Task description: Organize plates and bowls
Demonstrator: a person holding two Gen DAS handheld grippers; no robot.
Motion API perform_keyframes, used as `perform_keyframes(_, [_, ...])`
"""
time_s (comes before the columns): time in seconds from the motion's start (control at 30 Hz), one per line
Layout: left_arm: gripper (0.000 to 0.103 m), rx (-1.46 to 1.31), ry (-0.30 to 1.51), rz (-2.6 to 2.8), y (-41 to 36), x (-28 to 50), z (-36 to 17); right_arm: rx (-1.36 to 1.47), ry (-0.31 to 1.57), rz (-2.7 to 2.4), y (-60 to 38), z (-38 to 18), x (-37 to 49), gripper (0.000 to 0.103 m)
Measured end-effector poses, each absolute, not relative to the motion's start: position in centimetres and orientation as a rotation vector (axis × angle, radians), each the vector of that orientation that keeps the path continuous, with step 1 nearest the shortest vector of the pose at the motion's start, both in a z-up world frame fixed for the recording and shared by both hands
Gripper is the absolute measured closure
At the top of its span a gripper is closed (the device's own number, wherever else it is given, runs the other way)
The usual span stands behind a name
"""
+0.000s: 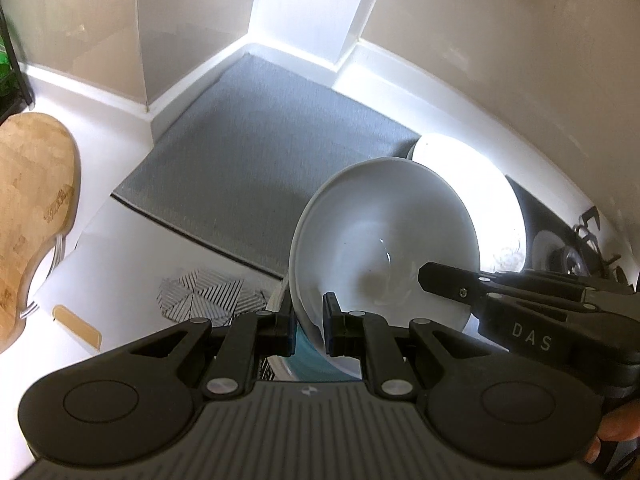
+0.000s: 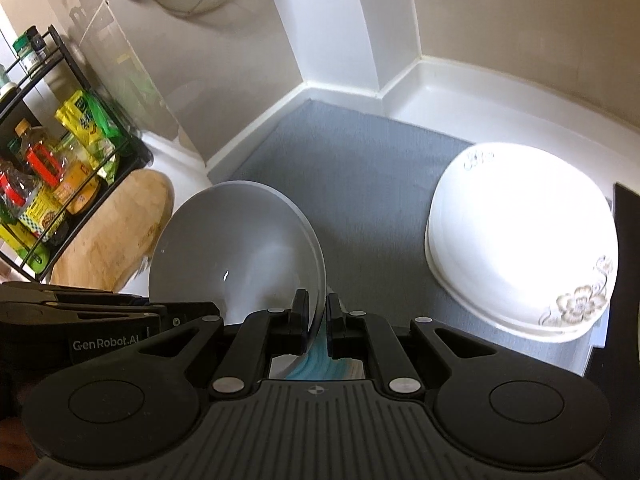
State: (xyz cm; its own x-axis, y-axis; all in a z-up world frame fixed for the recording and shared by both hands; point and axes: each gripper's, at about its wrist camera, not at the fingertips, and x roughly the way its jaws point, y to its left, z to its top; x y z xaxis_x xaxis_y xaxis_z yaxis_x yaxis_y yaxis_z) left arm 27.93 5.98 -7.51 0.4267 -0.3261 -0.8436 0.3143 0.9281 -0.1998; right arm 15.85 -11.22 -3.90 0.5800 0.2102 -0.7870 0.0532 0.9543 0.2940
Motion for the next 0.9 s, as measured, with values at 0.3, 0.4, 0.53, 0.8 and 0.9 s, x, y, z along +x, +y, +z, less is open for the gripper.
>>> perform_keyframes(0.3, [0.089,0.005,1.086,-0.399,5.9,27.4,-8.1,0.307,0.982,0.096,-11.0,-4.5,15.2,0.094])
perform_keyframes(0.4, [0.089,0.010,1.096,-0.400,5.8,27.3,-8.0,0.309,0.989,0.097,-11.1,-4.6,15.2,0.094])
perform_keyframes(0.53, [0.089,0.016,1.117,-0.401,5.8,27.3,-8.2,0.311,1.007,0.102,-11.1,-4.8,15.1,0.094])
perform_keyframes(0.8, [0.089,0.027,1.136,-0.407,5.7,27.2,-8.5,0.319,1.030,0.101,-11.0,-5.2,15.2,0.094])
perform_keyframes(0.9, [0.089,0.029,1.140,-0.411,5.6,27.2,-8.5,0.320,1.037,0.099,-11.0,-5.3,15.2,0.094])
